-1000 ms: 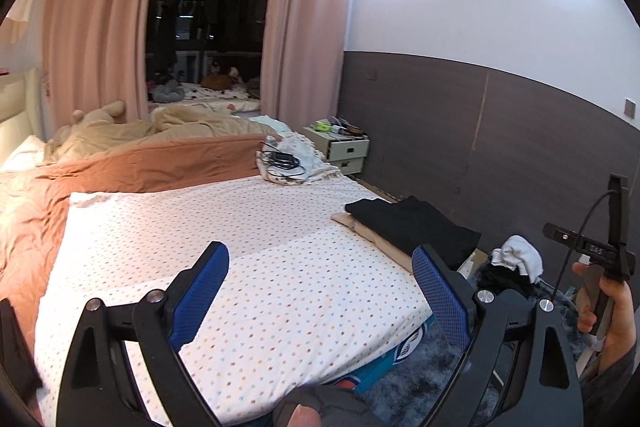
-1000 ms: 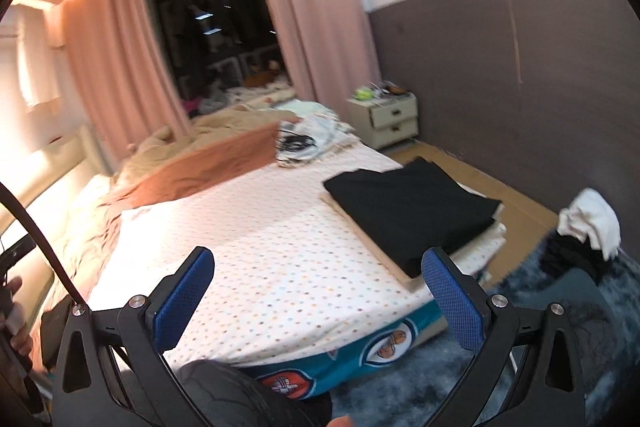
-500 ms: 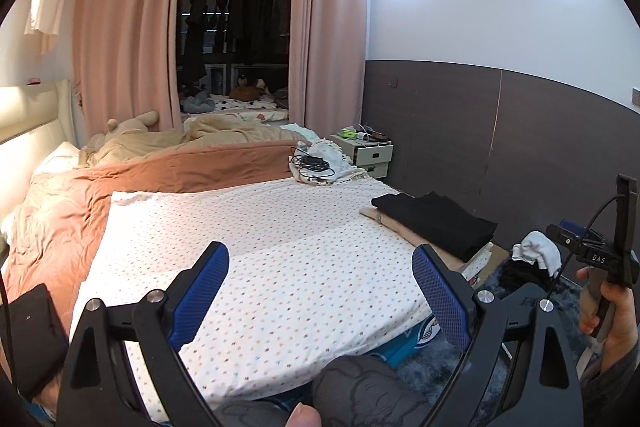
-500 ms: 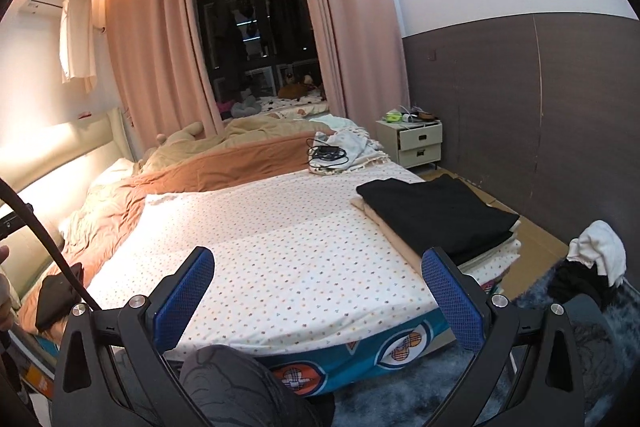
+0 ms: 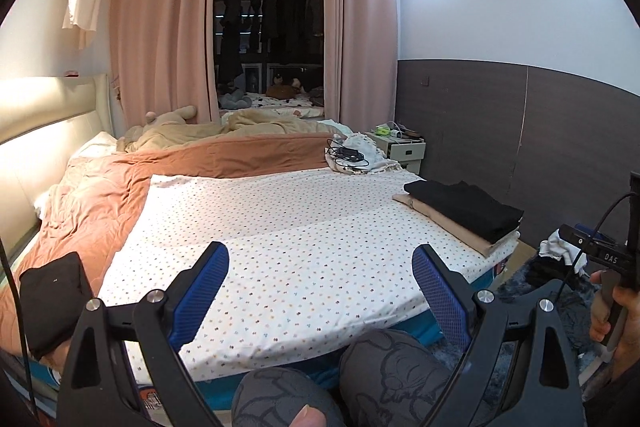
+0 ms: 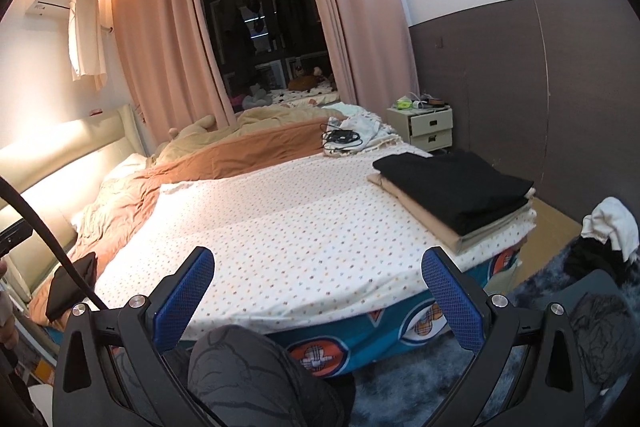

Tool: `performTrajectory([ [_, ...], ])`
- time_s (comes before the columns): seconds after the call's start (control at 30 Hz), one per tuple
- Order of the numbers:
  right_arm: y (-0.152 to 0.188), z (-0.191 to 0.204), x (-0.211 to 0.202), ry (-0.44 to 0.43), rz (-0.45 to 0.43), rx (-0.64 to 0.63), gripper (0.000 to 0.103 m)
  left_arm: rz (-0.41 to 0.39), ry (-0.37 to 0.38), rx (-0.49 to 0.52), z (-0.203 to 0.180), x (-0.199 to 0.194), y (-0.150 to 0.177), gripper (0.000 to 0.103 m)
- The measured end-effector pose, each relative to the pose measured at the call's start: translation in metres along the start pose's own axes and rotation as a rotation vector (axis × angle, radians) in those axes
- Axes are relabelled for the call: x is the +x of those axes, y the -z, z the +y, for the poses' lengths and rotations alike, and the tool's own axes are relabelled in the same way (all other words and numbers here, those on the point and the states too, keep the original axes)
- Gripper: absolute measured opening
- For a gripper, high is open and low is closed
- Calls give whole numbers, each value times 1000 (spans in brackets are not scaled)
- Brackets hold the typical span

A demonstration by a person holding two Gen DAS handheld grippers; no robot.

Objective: Fold large clothes

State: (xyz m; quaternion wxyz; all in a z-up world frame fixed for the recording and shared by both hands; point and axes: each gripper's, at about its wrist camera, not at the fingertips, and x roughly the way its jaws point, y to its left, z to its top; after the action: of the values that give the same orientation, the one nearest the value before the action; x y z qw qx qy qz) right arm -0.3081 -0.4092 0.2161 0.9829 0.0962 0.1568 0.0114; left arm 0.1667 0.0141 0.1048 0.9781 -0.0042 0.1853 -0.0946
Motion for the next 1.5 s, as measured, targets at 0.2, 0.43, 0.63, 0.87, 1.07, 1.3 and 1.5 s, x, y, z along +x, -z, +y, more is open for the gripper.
performTrajectory([
  [0.2,8,9,-6,-11,15,-41,103,-47,-44,27,-16,-18,27,94],
  [0.43,19,18,-11,5,28,-69,103,-51,-44,-34,-19,-25,47,94],
  [0.63,20,20,-16,-15,20,-52,103,-24,-56,-37,-22,-21,57,94],
  [0.87,25,18,-16,-18,33,-42,103,-21,-55,-57,-19,-22,61,94],
  [1.07,24,19,-14,-14,32,-36,103,-15,-53,-67,-17,-20,60,95],
  [1.3,26,20,-13,-16,38,-36,103,-14,-54,-65,-17,-20,60,95],
  [1.5,27,18,-14,-16,35,-30,103,-12,-52,-72,-19,-19,63,95],
])
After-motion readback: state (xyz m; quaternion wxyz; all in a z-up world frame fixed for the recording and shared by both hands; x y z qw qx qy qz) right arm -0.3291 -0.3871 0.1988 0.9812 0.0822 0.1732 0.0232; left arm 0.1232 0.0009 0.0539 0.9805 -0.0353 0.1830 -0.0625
